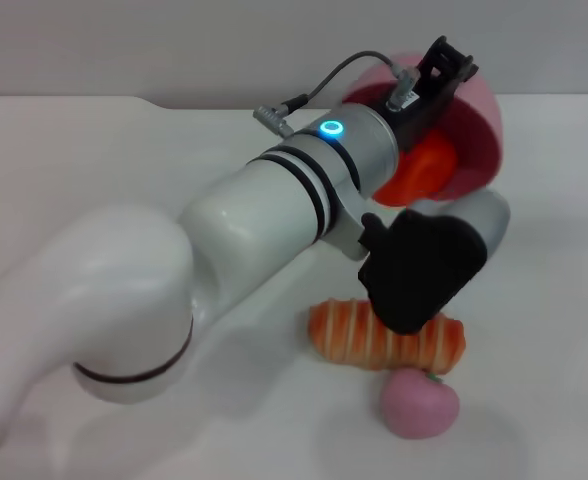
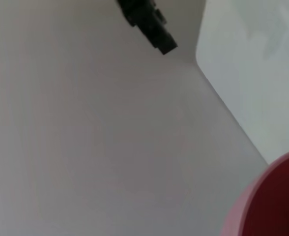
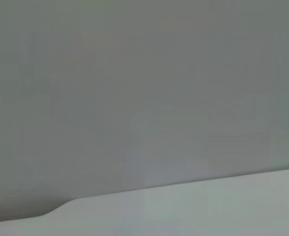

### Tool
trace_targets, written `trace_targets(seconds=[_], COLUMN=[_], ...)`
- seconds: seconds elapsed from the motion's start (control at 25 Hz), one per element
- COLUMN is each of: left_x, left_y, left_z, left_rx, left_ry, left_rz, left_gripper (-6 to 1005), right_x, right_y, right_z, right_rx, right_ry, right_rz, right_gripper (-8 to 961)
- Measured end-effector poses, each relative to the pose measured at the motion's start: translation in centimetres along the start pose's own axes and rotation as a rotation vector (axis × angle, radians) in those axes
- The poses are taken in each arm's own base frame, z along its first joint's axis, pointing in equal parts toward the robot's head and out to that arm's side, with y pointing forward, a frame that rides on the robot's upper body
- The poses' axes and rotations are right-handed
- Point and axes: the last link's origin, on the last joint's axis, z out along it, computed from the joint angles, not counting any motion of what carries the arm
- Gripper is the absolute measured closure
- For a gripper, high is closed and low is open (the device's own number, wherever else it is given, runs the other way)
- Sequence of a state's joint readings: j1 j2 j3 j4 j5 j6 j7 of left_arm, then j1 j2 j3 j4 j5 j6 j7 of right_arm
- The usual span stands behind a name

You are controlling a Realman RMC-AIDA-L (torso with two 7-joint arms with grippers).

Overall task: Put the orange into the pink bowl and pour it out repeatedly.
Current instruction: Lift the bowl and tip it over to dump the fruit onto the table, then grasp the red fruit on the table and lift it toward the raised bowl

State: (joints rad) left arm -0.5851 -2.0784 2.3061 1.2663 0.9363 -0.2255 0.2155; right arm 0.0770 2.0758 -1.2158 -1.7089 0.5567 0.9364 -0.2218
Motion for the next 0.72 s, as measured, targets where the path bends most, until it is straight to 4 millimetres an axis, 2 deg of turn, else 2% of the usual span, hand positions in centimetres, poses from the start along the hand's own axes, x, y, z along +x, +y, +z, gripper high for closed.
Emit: trace_targets(seconds=[0.04,0.08,0.16,0.4,0.52,0.6,0.72], left_x=[0.0,0.3,0.5,0.0,-0.7,-1.4,-2.6], left_y=[0.0,0.0,-0.2,-0.7,-1.2,-2.5,-3.6], left_z=[0.0,-0.3,-0.4,-0.6,-0.6,-0.8,-0.9], left_rx=[0.0,0.014,0.031,0.075,0.104,0.163,0.22], left_ry=[0.0,-0.027,-0.041,-0.088,-0.131,-0.153,-0.178], left_rz=[0.0,0.103,0.125,0.096,-0.001,-0.272,-0.513], left_gripper=[960,959,960,961,960,960,959], right_x=[0.0,0.0,-0.1,-0.2,-0.2,-0.2,0.0], right_y=[0.1,0.1,0.2,0.6,0.8,0.8,0.9], right_z=[0.1,0.1,0.1,0.2,0.3,0.3,0.5], right_rx=[-0.002,-0.004,-0.006,-0.019,-0.024,-0.026,-0.028], right_ry=[0.001,0.001,0.003,0.017,0.021,0.022,0.03], right_rz=[-0.002,-0.003,-0.005,-0.012,-0.014,-0.015,-0.014], right_gripper=[390,390,390,390,390,390,390])
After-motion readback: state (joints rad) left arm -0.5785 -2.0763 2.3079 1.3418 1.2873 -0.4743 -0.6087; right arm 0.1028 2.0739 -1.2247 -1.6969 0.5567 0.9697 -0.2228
